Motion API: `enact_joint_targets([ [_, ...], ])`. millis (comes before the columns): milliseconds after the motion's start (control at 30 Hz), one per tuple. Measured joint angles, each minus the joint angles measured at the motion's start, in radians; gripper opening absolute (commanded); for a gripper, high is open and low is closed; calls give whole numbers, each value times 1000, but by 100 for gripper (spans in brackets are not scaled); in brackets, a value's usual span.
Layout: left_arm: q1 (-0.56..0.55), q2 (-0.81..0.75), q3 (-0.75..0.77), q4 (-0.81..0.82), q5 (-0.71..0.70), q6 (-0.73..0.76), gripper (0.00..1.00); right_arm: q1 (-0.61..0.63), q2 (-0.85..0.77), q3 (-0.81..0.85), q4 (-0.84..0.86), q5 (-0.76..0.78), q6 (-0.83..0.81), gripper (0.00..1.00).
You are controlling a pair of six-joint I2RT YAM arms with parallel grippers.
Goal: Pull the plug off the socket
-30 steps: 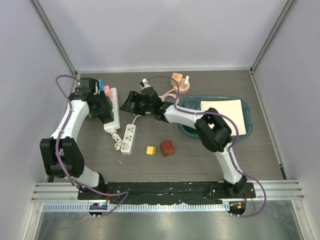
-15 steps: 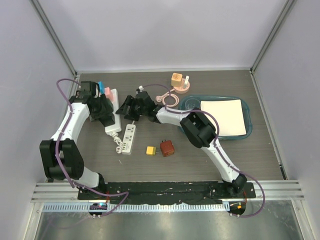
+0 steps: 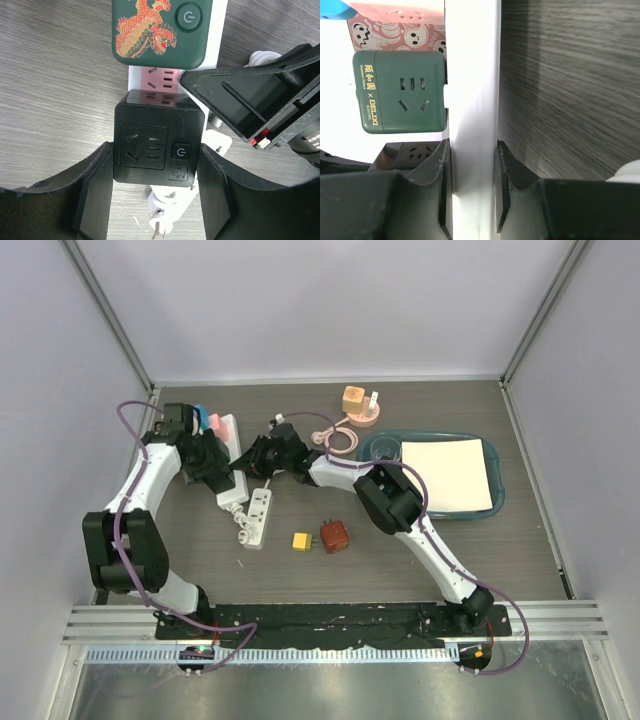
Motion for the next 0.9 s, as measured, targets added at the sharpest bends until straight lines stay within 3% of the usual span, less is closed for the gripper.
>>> enact_joint_targets([
  [33, 0, 5, 0, 0, 6, 0, 28, -2, 3, 0, -1, -1, 5, 1],
  [167, 2, 14, 0, 8, 13, 0, 41, -6, 7, 0, 15, -7, 9, 1],
  [300, 2, 18, 0, 11, 14, 1, 61, -8, 7, -1, 16, -7, 11, 1],
  [633, 2, 61, 12, 12, 23, 3, 79, -11, 7, -16, 37, -9, 11, 1],
  [767, 2, 76, 12, 14, 26, 4, 70, -11, 7, -18, 39, -10, 11, 1],
  [867, 2, 76, 12, 13, 21, 6, 35, -12, 7, -18, 39, -13, 11, 4],
  [900, 2, 76, 12, 13, 25, 15, 19, -13, 7, -18, 39, -13, 11, 8],
])
